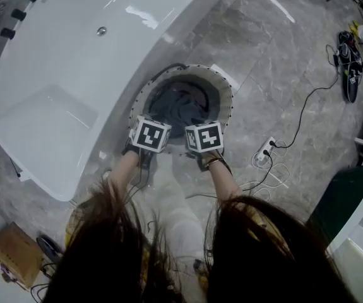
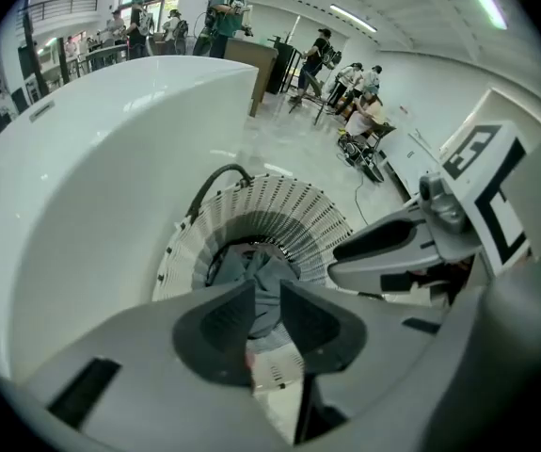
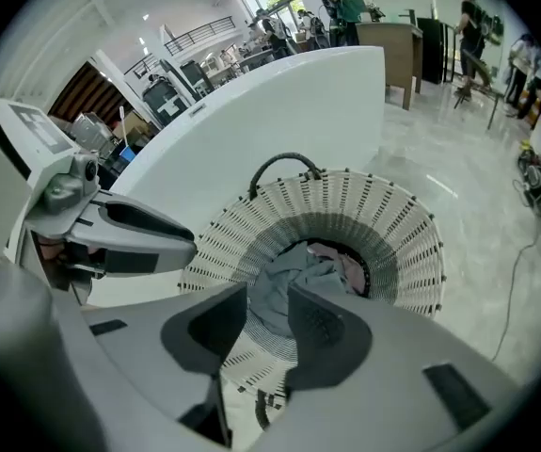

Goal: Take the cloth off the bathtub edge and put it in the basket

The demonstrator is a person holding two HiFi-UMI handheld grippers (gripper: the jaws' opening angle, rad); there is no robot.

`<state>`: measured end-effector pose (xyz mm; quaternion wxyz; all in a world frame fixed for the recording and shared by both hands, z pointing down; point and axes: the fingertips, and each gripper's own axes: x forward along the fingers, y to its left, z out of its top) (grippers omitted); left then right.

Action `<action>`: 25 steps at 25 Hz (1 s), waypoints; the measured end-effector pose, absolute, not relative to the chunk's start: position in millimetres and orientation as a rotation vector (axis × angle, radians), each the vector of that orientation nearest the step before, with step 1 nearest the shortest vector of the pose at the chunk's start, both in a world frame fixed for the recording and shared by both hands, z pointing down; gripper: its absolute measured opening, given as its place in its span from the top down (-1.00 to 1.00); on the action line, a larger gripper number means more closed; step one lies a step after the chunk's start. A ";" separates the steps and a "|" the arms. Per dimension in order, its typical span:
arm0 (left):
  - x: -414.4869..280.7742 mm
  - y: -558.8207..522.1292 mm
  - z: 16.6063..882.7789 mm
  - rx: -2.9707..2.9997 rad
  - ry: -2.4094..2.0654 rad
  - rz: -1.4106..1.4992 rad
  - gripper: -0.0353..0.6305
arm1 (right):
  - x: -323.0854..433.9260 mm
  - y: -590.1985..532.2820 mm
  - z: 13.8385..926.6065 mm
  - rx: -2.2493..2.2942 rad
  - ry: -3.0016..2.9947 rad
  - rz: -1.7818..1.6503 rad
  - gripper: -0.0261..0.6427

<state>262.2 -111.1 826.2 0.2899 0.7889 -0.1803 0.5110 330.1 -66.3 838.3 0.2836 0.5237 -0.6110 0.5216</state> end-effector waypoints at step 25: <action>235.5 -163.4 478.4 2.464 -0.745 0.822 0.69 | 285.4 -131.3 473.1 1.683 -2.206 0.973 0.44</action>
